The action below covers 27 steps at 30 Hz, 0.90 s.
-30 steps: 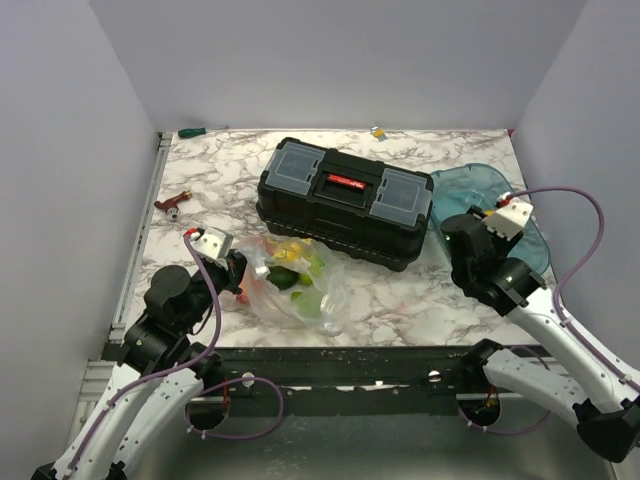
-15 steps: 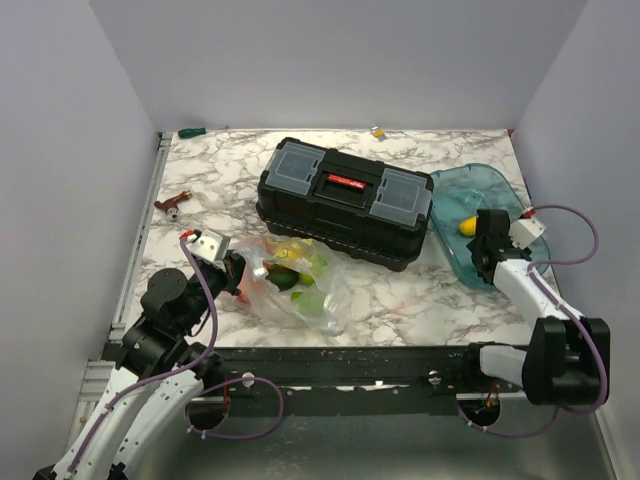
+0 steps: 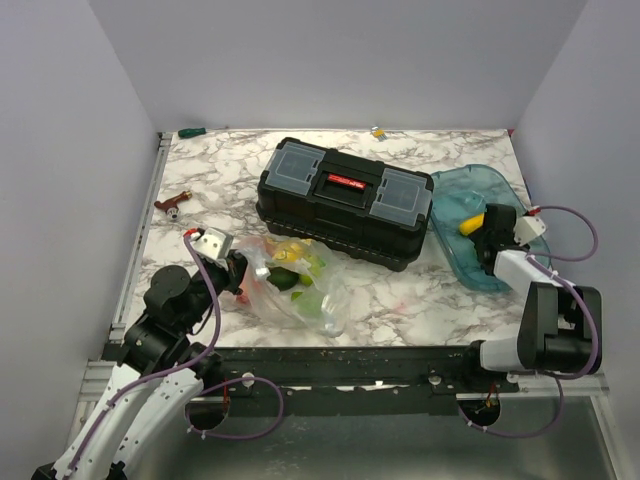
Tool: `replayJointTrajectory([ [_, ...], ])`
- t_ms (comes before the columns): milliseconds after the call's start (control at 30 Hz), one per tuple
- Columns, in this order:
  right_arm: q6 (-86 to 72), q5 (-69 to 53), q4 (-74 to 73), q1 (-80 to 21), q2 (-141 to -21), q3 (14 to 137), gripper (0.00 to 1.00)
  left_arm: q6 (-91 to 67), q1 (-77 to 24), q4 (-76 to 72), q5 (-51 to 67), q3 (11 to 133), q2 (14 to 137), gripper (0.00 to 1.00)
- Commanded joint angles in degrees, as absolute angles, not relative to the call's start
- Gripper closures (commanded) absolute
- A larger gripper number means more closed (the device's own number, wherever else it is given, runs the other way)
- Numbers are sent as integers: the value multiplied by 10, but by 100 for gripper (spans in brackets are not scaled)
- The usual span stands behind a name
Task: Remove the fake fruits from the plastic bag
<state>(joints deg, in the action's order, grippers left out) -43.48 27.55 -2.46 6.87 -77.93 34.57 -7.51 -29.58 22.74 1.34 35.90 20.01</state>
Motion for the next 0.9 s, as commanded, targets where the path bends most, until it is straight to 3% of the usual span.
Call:
replayJointTrajectory([
  [0,-425,268,-12,73,-818,372,50,-82,-293,213,35,371,200,100],
  [267,-400,277,-6,73,-797,354,12,-90,-293,208,57,371,192,100],
  [367,-391,289,-5,73,-786,347,3,-93,-293,206,65,370,191,100],
  [867,-366,228,-94,73,-686,369,0,-94,-296,209,64,370,184,100],
])
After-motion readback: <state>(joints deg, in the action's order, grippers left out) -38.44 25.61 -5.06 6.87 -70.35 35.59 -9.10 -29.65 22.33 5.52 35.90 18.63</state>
